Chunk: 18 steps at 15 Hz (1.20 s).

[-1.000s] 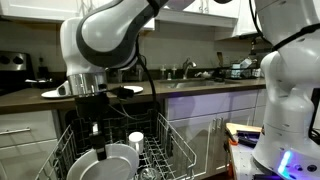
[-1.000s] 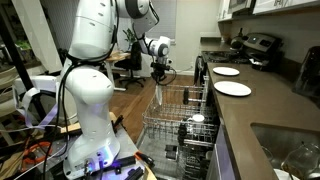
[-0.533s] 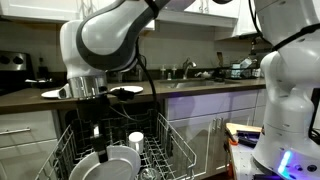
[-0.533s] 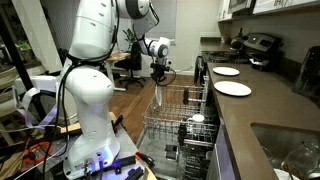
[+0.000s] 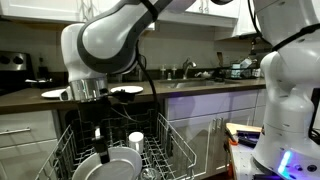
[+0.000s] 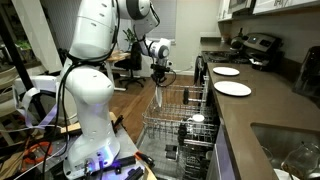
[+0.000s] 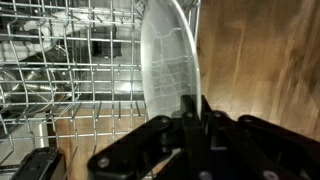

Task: Remove the plate from the plate dryer and put it on top of the plate on right of the counter

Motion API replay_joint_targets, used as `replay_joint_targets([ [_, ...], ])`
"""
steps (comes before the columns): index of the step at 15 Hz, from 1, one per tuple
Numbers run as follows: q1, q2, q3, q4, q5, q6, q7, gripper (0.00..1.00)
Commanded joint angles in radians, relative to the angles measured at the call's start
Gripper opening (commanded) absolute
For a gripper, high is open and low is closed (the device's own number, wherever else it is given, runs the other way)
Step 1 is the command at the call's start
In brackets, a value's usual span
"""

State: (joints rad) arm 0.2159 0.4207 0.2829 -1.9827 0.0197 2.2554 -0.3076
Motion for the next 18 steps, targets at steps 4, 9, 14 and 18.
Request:
replay_joint_targets([
  [4, 0.026, -0.053, -0.017, -0.017, -0.040, -0.028, 0.068, 0.02],
  [9, 0.045, -0.078, -0.029, -0.020, -0.071, -0.050, 0.131, 0.02],
  [14, 0.075, -0.094, -0.050, -0.010, -0.127, -0.097, 0.225, 0.02],
  [18, 0.064, -0.064, -0.049, 0.003, -0.133, -0.080, 0.218, 0.07],
])
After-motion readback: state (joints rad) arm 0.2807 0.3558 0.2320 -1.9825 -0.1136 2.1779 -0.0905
